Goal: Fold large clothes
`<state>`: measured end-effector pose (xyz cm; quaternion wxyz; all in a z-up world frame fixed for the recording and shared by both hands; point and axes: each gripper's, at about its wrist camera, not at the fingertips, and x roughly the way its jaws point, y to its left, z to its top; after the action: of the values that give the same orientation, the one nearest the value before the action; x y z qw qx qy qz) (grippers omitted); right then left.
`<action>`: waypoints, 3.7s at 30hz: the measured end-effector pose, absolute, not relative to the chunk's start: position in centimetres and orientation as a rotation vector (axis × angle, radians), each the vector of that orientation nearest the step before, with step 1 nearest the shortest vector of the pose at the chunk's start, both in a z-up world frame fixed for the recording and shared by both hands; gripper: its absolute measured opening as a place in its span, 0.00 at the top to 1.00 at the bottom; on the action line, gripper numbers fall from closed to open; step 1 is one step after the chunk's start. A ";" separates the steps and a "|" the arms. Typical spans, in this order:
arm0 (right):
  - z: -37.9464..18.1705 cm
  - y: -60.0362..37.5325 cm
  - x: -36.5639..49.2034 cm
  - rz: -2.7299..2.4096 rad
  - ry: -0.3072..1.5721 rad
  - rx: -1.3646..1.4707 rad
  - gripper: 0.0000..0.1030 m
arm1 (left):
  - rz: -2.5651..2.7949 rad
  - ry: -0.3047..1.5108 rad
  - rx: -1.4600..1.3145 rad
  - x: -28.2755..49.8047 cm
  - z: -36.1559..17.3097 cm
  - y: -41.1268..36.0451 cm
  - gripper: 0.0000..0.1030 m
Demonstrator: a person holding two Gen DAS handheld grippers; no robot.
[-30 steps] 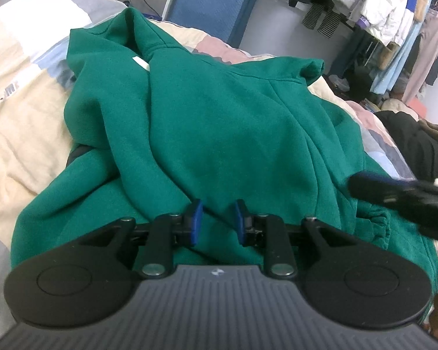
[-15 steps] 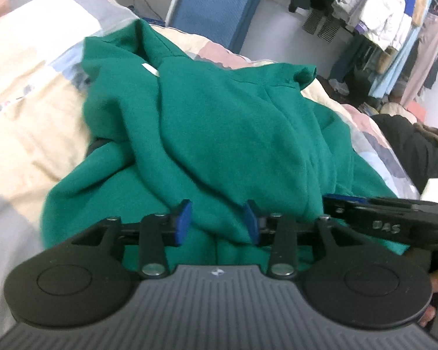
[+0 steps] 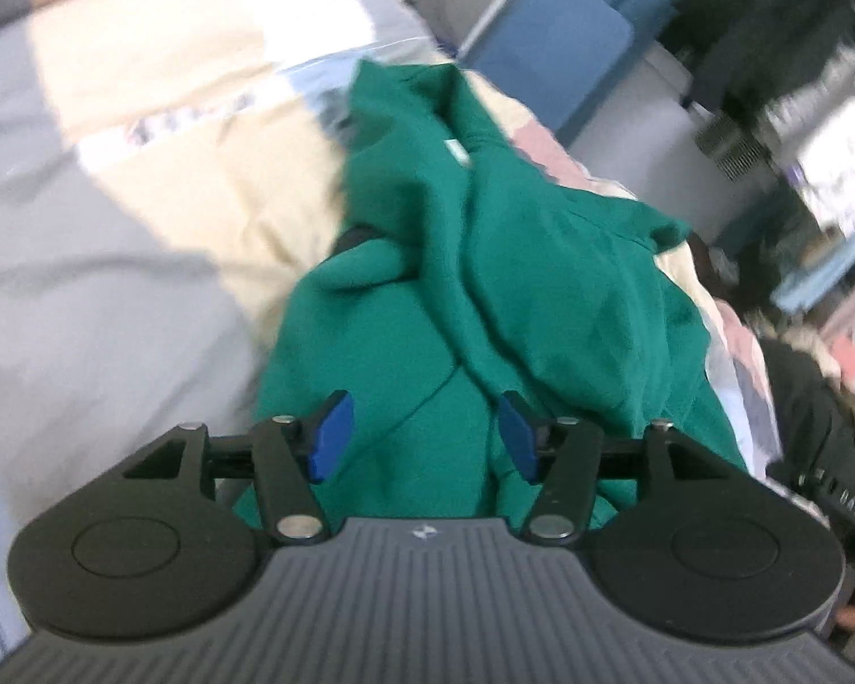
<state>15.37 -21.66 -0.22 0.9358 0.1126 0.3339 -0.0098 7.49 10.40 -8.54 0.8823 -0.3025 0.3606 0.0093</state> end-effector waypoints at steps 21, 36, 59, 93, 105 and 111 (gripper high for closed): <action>-6.7 -28.5 16.6 0.022 0.972 0.916 0.09 | 0.197 0.818 -0.683 7.6 -11.0 13.4 0.30; -6.0 -28.6 16.7 0.134 0.903 0.996 0.09 | 0.075 0.848 -0.652 8.5 -11.3 11.0 0.30; -7.2 -29.1 17.0 0.084 0.901 1.091 0.09 | -0.173 0.847 -1.041 8.2 -13.7 12.9 0.25; 0.9 -29.6 13.6 0.276 0.876 0.878 0.90 | -0.243 0.724 -1.041 0.9 -5.4 14.8 0.92; 8.8 -33.0 7.1 0.438 0.707 0.957 0.90 | -0.380 0.635 -1.044 -8.6 4.4 15.4 0.92; 10.0 -33.9 4.3 0.436 0.675 0.966 0.90 | -0.377 0.602 -1.054 -12.9 5.9 15.8 0.91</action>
<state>4.31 -33.91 10.05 0.8090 0.4520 0.3157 0.2039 -12.87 15.79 5.90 0.8047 -0.4924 0.2812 -0.1761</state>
